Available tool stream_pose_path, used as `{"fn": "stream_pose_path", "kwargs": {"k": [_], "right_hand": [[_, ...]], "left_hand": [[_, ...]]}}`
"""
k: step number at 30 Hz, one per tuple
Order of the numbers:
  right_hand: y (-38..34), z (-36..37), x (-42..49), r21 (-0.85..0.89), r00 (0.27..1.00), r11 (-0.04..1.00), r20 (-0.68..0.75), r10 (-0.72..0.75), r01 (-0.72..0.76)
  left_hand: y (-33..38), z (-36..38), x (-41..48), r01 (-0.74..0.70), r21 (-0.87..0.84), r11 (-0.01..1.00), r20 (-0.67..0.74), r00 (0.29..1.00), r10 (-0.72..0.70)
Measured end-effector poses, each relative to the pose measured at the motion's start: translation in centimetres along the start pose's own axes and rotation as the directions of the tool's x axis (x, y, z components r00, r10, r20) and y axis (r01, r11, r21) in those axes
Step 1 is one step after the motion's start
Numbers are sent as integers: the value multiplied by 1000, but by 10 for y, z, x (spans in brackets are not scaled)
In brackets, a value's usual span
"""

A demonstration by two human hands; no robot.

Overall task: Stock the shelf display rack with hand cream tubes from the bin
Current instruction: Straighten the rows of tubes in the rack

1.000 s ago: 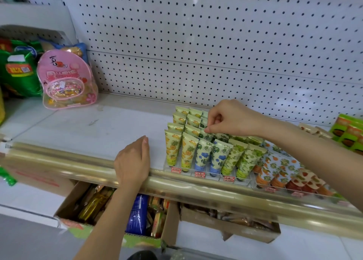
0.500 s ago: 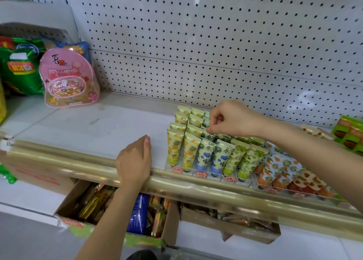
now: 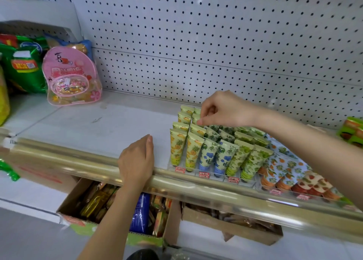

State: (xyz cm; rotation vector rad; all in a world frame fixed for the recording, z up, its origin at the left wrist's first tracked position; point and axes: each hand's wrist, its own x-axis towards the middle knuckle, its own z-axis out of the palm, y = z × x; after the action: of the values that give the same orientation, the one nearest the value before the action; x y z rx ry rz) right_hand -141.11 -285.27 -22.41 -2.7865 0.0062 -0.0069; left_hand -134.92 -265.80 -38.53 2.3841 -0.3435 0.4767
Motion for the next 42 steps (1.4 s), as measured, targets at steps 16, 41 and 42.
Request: {"fn": "stream_pose_path", "kwargs": {"k": [16, 41, 42], "right_hand": [[0, 4, 6, -18, 1000, 1000, 17, 25, -25], [-26, 20, 30, -48, 1000, 998, 14, -27, 27], [-25, 19, 30, -43, 999, 999, 16, -29, 30]], "left_hand": [[-3, 2, 1, -22, 11, 1000, -7, 1000, 22], [-5, 4, 2, -29, 12, 1000, -6, 1000, 29], [-5, 4, 2, -32, 15, 999, -10, 999, 32]]}}
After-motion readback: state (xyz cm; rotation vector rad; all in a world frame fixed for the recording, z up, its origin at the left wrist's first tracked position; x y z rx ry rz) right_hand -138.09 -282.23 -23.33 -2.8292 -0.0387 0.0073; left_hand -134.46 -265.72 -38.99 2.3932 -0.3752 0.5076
